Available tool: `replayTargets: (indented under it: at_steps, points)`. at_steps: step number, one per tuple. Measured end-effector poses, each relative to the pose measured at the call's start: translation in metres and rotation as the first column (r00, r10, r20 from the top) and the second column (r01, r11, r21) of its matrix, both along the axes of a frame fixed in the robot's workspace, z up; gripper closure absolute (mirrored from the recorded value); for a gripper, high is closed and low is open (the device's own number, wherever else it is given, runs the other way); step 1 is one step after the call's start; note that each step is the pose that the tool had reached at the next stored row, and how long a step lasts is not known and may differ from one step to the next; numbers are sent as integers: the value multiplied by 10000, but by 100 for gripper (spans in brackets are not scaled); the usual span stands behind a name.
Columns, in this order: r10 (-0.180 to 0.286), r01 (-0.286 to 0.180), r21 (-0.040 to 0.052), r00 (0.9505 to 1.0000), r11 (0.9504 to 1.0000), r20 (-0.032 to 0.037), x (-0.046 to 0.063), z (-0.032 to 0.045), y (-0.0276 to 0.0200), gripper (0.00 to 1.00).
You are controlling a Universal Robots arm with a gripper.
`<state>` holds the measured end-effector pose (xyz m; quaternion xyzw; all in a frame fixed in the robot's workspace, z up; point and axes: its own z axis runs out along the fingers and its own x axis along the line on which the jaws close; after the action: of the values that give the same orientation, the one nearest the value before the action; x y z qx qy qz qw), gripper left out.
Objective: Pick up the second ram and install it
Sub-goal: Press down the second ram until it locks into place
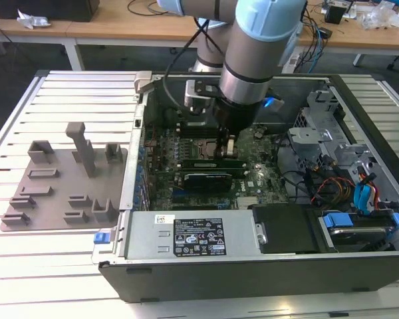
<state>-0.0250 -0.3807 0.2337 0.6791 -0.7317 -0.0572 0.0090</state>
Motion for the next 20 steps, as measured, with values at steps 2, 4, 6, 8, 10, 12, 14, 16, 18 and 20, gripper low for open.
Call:
replayTargets:
  at_steps: [2,4,6,8,10,12,14,16,18,20]
  points:
    - [2,-2,60,10000,10000,19,-175,-15,-1,90]
    - [1,-1,85,10000,10000,36,-277,-31,0,90]
    - [0,0,89,10000,10000,35,-313,-41,-1,90]
    - [2,-2,91,10000,10000,35,-313,-47,-1,90]
    - [-2,2,119,10000,9999,36,-314,-58,0,90]
    - [0,-1,146,10000,9999,39,-313,-58,-1,90]
    - [-1,0,173,10000,9999,44,-312,-1,2,90]
    - [1,-1,161,10000,9999,39,-313,41,0,90]
    - [0,-1,160,10000,9999,37,-313,42,0,90]
    - [1,-2,156,10000,9999,34,-294,43,-1,90]
